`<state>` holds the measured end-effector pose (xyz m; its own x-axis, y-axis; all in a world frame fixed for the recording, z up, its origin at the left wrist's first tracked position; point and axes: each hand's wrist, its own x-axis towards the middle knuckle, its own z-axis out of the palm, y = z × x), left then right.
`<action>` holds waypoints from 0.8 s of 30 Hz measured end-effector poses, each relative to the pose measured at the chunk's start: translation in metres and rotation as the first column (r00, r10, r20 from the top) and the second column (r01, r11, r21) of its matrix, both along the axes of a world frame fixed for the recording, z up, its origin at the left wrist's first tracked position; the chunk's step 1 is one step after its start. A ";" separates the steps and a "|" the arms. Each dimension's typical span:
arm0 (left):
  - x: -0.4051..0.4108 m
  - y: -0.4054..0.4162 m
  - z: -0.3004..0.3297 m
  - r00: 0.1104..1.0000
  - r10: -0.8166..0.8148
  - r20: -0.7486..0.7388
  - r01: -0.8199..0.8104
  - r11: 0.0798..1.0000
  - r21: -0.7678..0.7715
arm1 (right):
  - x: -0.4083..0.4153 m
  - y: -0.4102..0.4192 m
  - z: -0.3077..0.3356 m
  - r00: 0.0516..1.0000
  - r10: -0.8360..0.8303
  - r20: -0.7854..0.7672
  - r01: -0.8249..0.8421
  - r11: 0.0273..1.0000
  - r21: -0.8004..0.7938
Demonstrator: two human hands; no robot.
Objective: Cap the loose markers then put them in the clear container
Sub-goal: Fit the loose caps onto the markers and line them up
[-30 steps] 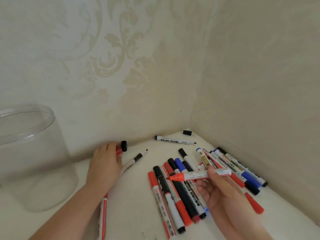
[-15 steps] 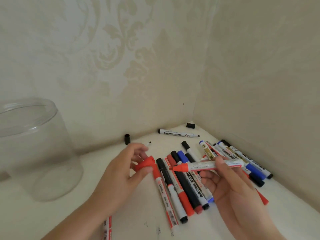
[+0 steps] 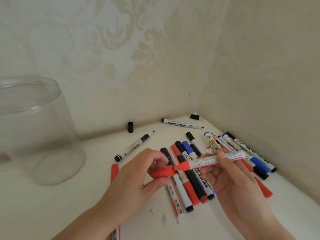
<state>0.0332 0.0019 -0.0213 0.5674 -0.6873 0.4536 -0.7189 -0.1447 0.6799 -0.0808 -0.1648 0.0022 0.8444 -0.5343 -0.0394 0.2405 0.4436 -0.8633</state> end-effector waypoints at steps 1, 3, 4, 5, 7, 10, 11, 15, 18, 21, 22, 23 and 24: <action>0.000 0.000 0.000 1.000 -0.002 0.013 0.002 1.000 0.001 | 0.000 0.000 0.000 1.000 0.011 0.007 -0.011 1.000 -0.010; 0.000 0.001 0.000 1.000 -0.003 0.026 0.003 1.000 0.008 | 0.000 -0.001 0.000 1.000 0.018 0.008 -0.018 0.999 -0.037; 0.000 0.001 -0.001 1.000 -0.004 0.028 0.004 1.000 0.010 | -0.001 -0.001 0.001 1.000 0.018 0.012 -0.018 0.999 -0.051; 0.000 0.002 -0.001 0.999 -0.003 0.033 0.003 1.000 0.006 | -0.002 -0.001 0.002 1.000 0.021 0.020 -0.020 0.998 -0.063; 0.001 0.002 -0.001 0.999 0.006 0.051 -0.006 1.000 0.003 | -0.003 -0.001 0.003 0.998 0.049 0.037 -0.046 0.996 -0.082; 0.002 0.002 -0.001 0.998 0.011 0.057 -0.011 1.000 -0.012 | -0.003 -0.001 0.003 0.998 0.056 0.034 -0.052 0.995 -0.090; 0.002 0.002 0.000 0.998 0.011 0.058 -0.010 1.000 -0.020 | -0.003 -0.001 0.003 0.999 0.045 0.028 -0.042 0.995 -0.089; 0.000 0.002 0.000 0.996 -0.009 0.088 0.010 1.000 -0.008 | -0.002 0.000 0.000 0.997 0.076 0.003 -0.075 0.993 -0.086; 0.000 0.002 -0.002 0.993 -0.004 0.119 -0.003 0.999 0.054 | -0.002 0.008 -0.001 0.987 0.161 -0.004 -0.160 0.979 -0.122; 0.004 0.003 -0.006 0.980 0.041 0.195 -0.067 0.990 0.127 | -0.004 0.011 -0.001 0.984 0.178 -0.022 -0.178 0.961 -0.211; 0.004 0.003 -0.006 0.970 0.044 0.238 -0.084 0.984 0.160 | -0.005 0.011 -0.001 0.986 0.156 -0.051 -0.164 0.948 -0.272; 0.003 0.003 -0.006 0.952 0.046 0.303 -0.105 0.978 0.182 | -0.005 0.011 0.000 0.989 0.128 -0.080 -0.147 0.935 -0.323; 0.002 0.003 -0.004 0.928 0.046 0.371 -0.125 0.973 0.192 | -0.005 0.011 -0.002 0.991 0.101 -0.091 -0.126 0.933 -0.337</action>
<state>0.0351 0.0051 -0.0257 0.4528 -0.7446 0.4905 -0.8879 -0.3267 0.3238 -0.0855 -0.1537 0.0004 0.9021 -0.4265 0.0662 0.1383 0.1404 -0.9804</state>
